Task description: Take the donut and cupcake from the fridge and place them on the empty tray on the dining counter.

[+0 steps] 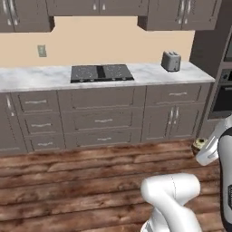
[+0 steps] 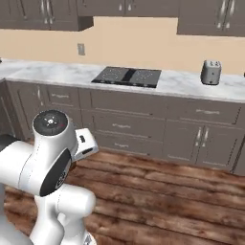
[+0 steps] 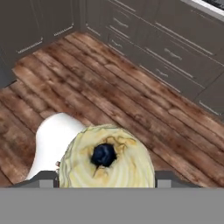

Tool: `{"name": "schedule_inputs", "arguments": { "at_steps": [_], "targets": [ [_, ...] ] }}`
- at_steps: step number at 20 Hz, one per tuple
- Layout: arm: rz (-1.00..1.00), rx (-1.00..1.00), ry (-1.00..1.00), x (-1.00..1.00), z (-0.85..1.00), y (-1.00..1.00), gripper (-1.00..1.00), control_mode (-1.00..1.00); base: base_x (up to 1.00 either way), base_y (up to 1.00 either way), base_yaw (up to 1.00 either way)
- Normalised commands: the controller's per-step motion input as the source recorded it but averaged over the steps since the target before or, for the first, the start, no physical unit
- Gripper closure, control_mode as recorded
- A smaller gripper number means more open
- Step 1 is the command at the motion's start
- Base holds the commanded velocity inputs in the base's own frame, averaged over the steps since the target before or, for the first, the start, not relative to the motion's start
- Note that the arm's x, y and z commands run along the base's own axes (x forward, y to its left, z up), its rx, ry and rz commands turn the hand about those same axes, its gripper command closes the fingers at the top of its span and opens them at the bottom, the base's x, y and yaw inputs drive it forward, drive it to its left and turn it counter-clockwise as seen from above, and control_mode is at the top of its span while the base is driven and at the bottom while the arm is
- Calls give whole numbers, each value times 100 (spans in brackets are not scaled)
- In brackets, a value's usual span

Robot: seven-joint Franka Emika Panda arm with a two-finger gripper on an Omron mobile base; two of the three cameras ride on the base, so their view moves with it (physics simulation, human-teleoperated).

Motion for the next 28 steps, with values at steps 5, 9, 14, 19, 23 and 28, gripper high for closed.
{"name": "schedule_inputs", "arguments": {
  "at_steps": [5, 9, 14, 19, 23, 28],
  "targets": [
    [0, 0, 0, 0, 0, 0, 100, 100, -12, -13, -56],
    [0, 0, 0, 0, 0, 0, 100, 100, -9, -15, -56],
    [0, 0, 0, 0, 0, 0, 100, 100, -9, -2, -58],
    [0, 0, 0, 0, 0, 0, 100, 100, -21, -9, -57],
    [0, 0, 0, 0, 0, 0, 100, 100, -27, -15, -56],
    [0, 0, 0, 0, 0, 0, 100, 100, -26, -15, -55]
  ]
}}
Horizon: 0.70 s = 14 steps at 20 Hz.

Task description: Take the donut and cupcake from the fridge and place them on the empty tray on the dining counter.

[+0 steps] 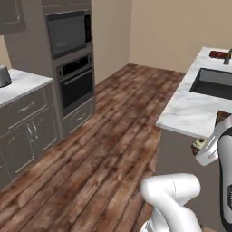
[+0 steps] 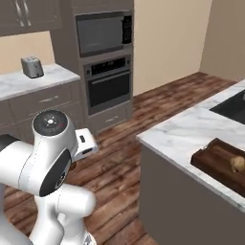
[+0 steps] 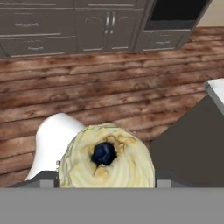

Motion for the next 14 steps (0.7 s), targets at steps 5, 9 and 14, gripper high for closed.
{"name": "schedule_inputs", "arguments": {
  "at_steps": [5, 9, 14],
  "targets": [
    [0, 0, 0, 0, 0, 0, 100, 100, -25, -15, -54],
    [0, 0, 0, 0, 0, 0, 100, 100, -15, -4, -52],
    [0, 0, 0, 0, 0, 0, 100, 100, -4, 0, -49]
  ]
}}
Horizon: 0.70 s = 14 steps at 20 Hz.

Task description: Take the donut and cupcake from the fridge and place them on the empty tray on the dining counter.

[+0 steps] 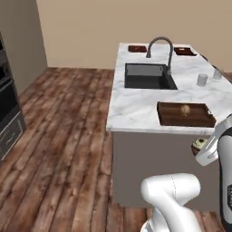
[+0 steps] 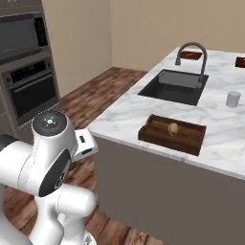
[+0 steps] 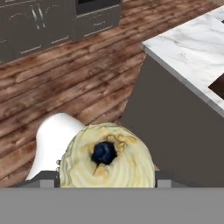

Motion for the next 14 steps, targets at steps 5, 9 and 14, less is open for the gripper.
{"name": "schedule_inputs", "arguments": {
  "at_steps": [5, 9, 14],
  "targets": [
    [0, 0, 0, 0, 0, 0, 100, 100, 0, -60, -33],
    [0, 0, 0, 0, 0, 0, 100, 100, 1, -100, -22],
    [0, 0, 0, 0, 0, 0, 100, 100, 21, -100, -19]
  ]
}}
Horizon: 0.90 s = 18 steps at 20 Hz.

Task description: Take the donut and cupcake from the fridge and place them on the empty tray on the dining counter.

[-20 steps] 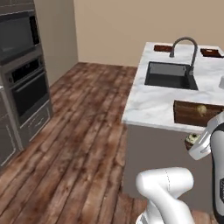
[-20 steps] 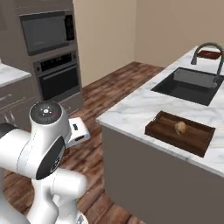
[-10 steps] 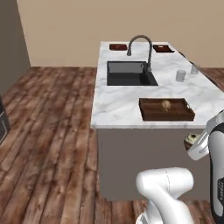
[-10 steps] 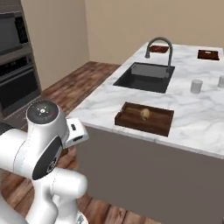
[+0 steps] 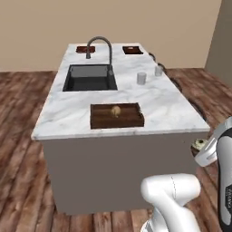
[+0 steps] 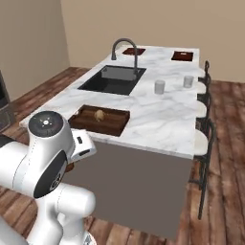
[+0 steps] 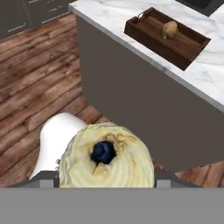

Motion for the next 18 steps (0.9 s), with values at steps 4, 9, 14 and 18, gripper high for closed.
{"name": "schedule_inputs", "arguments": {
  "at_steps": [4, 9, 14, 18],
  "targets": [
    [0, 0, 0, 0, 0, 0, 100, 100, 30, -100, -18],
    [0, 0, 0, 0, 0, 0, 100, 100, 35, -100, -18],
    [0, 0, 0, 0, 0, 0, 100, 100, 38, -100, -19],
    [0, 0, 0, 0, 0, 0, 100, 100, 31, -100, -19]
  ]
}}
